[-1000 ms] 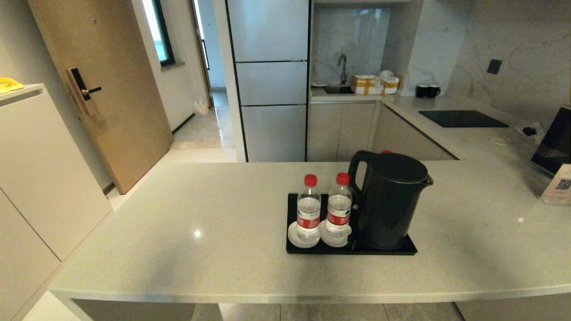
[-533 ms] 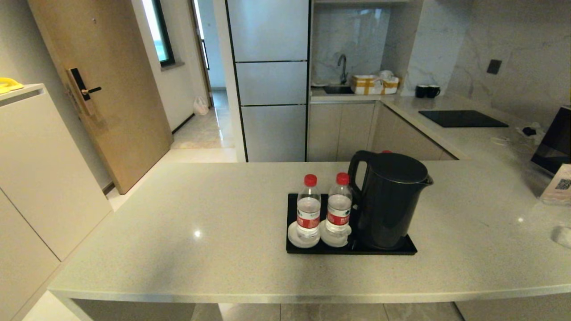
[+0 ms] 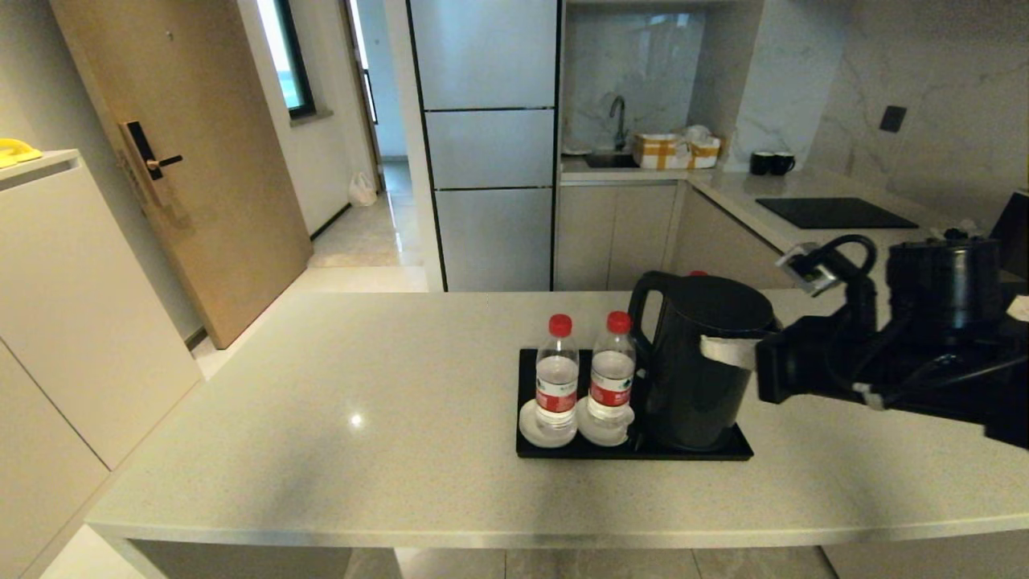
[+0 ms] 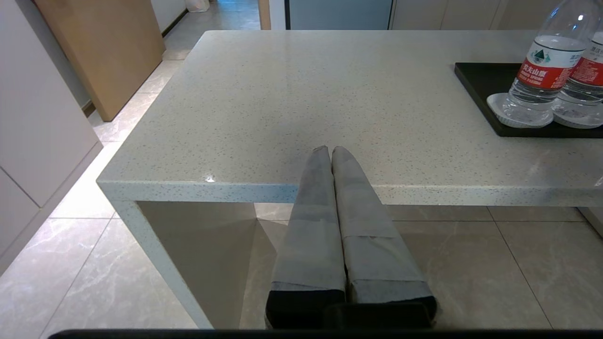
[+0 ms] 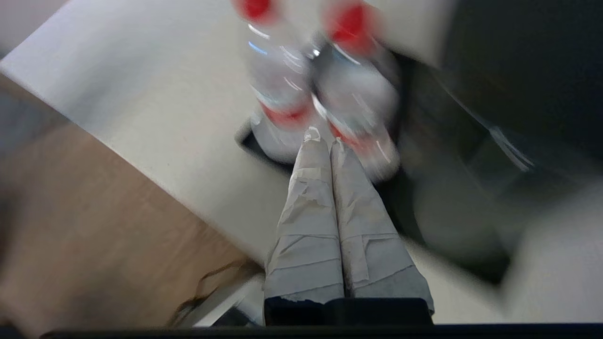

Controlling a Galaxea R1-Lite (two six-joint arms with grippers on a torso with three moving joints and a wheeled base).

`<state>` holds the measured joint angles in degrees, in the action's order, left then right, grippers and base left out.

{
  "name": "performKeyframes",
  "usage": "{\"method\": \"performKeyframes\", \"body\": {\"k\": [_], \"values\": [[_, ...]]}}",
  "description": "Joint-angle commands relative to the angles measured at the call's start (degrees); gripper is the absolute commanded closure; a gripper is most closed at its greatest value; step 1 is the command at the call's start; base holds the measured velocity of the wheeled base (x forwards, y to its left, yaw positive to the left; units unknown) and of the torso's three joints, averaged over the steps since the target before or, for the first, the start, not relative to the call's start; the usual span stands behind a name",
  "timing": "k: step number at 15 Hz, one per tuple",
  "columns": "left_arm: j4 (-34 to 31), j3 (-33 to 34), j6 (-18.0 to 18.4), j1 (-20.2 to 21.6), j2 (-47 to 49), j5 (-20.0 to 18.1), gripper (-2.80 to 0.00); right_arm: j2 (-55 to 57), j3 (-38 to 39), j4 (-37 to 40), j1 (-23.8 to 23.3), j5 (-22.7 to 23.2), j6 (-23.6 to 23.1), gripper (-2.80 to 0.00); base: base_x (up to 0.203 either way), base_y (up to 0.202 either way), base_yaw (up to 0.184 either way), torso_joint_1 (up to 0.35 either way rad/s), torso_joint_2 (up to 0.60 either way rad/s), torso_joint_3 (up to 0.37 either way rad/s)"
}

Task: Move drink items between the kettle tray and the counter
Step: Pick up the bottled water

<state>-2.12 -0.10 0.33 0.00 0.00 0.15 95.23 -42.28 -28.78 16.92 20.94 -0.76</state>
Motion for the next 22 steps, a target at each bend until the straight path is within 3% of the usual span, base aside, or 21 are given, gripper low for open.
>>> {"method": "performKeyframes", "body": {"k": [1,3,7,10,14,18,19,22], "values": [[-0.1,0.0,0.0,0.1,0.0,0.0,0.00,8.1,1.8,-9.1,7.1,-1.8,-1.2,0.00,0.000,0.000,0.000,0.000,0.00,0.000],[-0.1,0.0,0.0,0.0,0.0,0.0,0.00,7.6,4.5,-14.1,10.4,-4.7,-1.3,0.00,0.000,0.000,0.000,0.000,0.00,0.000],[-0.1,0.0,0.0,0.1,0.0,0.0,0.00,8.4,7.0,-15.8,16.8,-7.7,-1.5,0.00,0.000,0.000,0.000,0.000,0.00,0.000],[0.0,0.0,0.0,0.1,0.0,0.0,0.00,12.5,7.2,-18.7,17.9,-11.2,-1.5,0.00,0.000,0.000,0.000,0.000,0.00,0.000],[-0.1,0.0,0.0,0.0,0.0,0.0,0.00,18.2,7.2,-29.5,18.5,-11.9,0.1,0.00,0.000,0.000,0.000,0.000,0.00,0.000],[0.0,0.0,0.0,0.1,0.0,0.0,0.00,19.2,4.1,-29.0,18.5,-15.9,1.8,0.00,0.000,0.000,0.000,0.000,0.00,0.000],[0.0,0.0,0.0,0.0,0.0,0.0,0.00,19.3,3.9,-28.6,18.5,-16.2,1.6,-2.80,0.000,0.000,0.000,0.000,0.00,0.000],[-0.1,0.0,0.0,0.1,0.0,0.0,0.00,21.4,-2.2,-25.6,18.5,-16.5,1.3,-2.80,0.000,0.000,0.000,0.000,0.00,0.000]]}}
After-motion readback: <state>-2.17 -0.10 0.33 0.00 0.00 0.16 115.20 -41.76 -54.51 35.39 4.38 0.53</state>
